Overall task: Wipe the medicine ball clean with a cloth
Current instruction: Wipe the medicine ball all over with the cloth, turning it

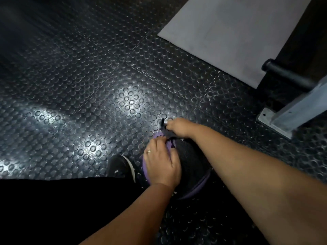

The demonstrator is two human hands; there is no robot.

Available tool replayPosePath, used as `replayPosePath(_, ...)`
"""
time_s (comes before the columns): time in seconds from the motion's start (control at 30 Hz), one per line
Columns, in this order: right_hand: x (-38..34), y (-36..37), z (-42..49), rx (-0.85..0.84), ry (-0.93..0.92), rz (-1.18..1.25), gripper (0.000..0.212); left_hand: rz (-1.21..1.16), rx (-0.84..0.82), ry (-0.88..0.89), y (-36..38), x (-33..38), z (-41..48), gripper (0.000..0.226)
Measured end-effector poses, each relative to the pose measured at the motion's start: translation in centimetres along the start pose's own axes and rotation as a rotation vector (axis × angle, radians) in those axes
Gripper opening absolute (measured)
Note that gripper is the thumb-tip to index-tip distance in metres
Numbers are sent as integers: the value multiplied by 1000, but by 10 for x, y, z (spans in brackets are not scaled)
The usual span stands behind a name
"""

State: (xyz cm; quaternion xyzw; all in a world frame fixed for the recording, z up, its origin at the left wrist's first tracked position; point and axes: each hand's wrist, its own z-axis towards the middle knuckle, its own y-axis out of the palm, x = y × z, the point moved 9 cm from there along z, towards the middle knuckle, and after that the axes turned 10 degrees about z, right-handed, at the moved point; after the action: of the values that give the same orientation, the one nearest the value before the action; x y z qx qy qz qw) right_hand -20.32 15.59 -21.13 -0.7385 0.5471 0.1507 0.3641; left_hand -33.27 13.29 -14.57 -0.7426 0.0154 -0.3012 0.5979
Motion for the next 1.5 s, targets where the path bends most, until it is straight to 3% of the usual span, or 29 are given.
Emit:
replayPosePath(0.13, 47, -6, 12, -70, 218, 258, 27, -27, 30, 45, -1, 7, 1, 41)
replayPosePath(0.27, 38, -12, 6, 3, 125, 104, 23, -32, 27, 5, 0, 4, 11, 47)
replayPosePath(0.43, 27, -20, -67, 430, -96, 66, 36, -59, 2, -90, -1, 2, 18, 51)
replayPosePath(0.53, 26, -3, -131, 679, -240, 107, 43, -106, -50, -145, -1, -1, 41, 36)
replayPosePath(0.6, 20, 17, -156, 730, -338, 31, 45, -132, -79, -237, 0, -12, 61, 26)
replayPosePath(0.73, 8, 40, -140, 629, -328, -177, 52, -148, -155, -268, 7, -21, 81, 27)
replayPosePath(0.9, 0, -1, -93, 649, -171, -114, 57, -156, -76, -214, 2, -16, 81, 19)
replayPosePath(1.0, 5, -34, -52, 559, -123, 0, 41, -170, -50, -186, 0, -6, 83, 19)
replayPosePath(1.17, 41, -56, -7, 201, 107, 344, 36, 26, -17, 335, 3, 51, 56, 35)
replayPosePath(1.27, 61, -60, 9, 205, 178, 310, 36, 5, -83, 302, 5, 55, 66, 41)
replayPosePath(1.37, 64, -73, 14, 369, 221, 176, 33, -54, -104, 64, 2, 45, 84, 33)
replayPosePath(1.5, 42, -65, -52, 786, -15, 323, 25, -73, -138, -120, 2, 29, 101, 28)
